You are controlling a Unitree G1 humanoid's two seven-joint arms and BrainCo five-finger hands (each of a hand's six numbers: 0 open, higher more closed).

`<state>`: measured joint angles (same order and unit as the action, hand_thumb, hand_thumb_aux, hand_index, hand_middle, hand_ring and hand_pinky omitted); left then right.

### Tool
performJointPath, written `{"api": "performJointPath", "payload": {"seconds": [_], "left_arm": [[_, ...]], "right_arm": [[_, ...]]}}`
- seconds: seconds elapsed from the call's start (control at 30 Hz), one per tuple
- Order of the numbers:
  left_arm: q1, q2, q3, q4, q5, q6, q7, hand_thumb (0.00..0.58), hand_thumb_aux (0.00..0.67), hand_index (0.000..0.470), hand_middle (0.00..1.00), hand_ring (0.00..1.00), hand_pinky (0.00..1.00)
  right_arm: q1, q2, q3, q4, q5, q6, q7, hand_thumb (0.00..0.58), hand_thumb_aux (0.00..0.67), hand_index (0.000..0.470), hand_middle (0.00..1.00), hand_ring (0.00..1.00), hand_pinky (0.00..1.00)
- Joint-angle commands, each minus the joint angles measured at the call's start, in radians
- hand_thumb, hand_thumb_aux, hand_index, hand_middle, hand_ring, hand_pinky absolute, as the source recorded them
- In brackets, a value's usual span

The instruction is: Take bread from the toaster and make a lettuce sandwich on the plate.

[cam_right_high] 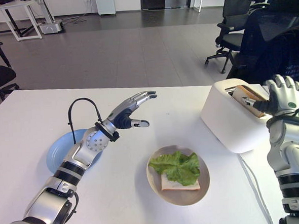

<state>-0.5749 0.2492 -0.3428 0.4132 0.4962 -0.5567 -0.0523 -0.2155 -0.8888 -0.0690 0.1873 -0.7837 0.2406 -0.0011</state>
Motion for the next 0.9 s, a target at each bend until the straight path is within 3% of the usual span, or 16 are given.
{"api": "performJointPath", "payload": {"seconds": [0.03,0.23,0.33,0.47,0.53,0.63,0.9], "left_arm": [[0.002,0.001,-0.005,0.016,0.014,0.007,0.004,0.0,0.0,0.0,0.0,0.0,0.0],[-0.008,0.002,-0.001,0.042,0.016,0.004,0.016,0.0,0.0,0.0,0.0,0.0,0.0],[-0.008,0.004,-0.006,0.054,0.021,0.002,0.024,0.0,0.0,0.0,0.0,0.0,0.0],[-0.003,0.001,-0.011,0.058,0.032,0.002,0.031,0.0,0.0,0.0,0.0,0.0,0.0],[0.002,0.003,-0.012,0.054,0.034,0.004,0.033,0.0,0.0,0.0,0.0,0.0,0.0],[0.005,0.002,-0.013,0.05,0.036,0.003,0.031,0.0,0.0,0.0,0.0,0.0,0.0],[0.032,0.011,-0.004,0.022,0.036,0.015,0.027,0.0,0.0,0.0,0.0,0.0,0.0]], "right_arm": [[-0.006,-0.001,0.019,0.015,0.052,-0.042,0.053,0.58,0.67,0.47,0.0,0.0,0.0],[-0.026,0.015,0.021,0.024,0.096,-0.066,0.062,0.58,0.67,0.47,0.0,0.0,0.0],[-0.067,0.014,-0.051,0.011,0.089,-0.066,-0.092,0.58,0.67,0.47,0.0,0.0,0.0],[-0.126,0.068,-0.144,-0.08,0.227,-0.212,-0.206,0.58,0.67,0.47,0.0,0.0,0.0],[-0.148,0.078,-0.119,-0.114,0.276,-0.269,-0.162,0.58,0.67,0.47,0.0,0.0,0.0],[-0.155,0.086,-0.089,-0.154,0.314,-0.259,-0.062,0.58,0.67,0.47,0.0,0.0,0.0],[-0.033,0.08,0.077,-0.281,0.619,-0.22,0.515,0.58,0.67,0.47,0.0,0.0,0.0]]}}
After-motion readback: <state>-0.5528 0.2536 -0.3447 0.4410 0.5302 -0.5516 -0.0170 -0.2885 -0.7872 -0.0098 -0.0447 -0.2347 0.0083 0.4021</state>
